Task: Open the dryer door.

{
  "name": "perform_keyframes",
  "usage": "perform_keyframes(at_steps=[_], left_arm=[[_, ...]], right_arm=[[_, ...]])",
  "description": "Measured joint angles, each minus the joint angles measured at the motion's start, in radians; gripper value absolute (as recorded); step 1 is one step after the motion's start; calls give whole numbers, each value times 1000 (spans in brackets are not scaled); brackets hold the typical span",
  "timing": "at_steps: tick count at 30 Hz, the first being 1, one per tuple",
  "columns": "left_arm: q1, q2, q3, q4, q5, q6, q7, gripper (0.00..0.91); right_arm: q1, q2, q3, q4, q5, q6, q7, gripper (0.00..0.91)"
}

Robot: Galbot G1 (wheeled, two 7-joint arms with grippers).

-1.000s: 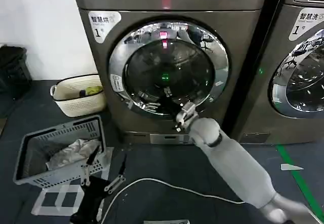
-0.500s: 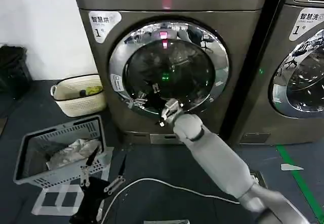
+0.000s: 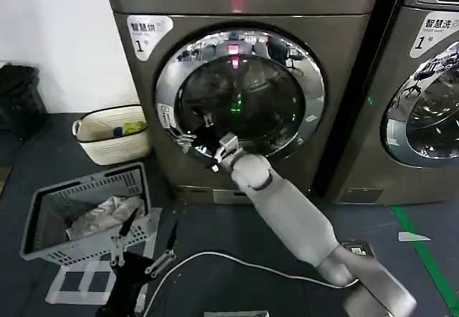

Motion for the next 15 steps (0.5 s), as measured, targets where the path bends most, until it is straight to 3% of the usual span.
perform_keyframes(at_steps=[15], left_arm=[[8, -8, 2, -4, 2, -5, 0, 907]], right_arm=[[50, 26, -14, -82, 3, 39, -83, 907]])
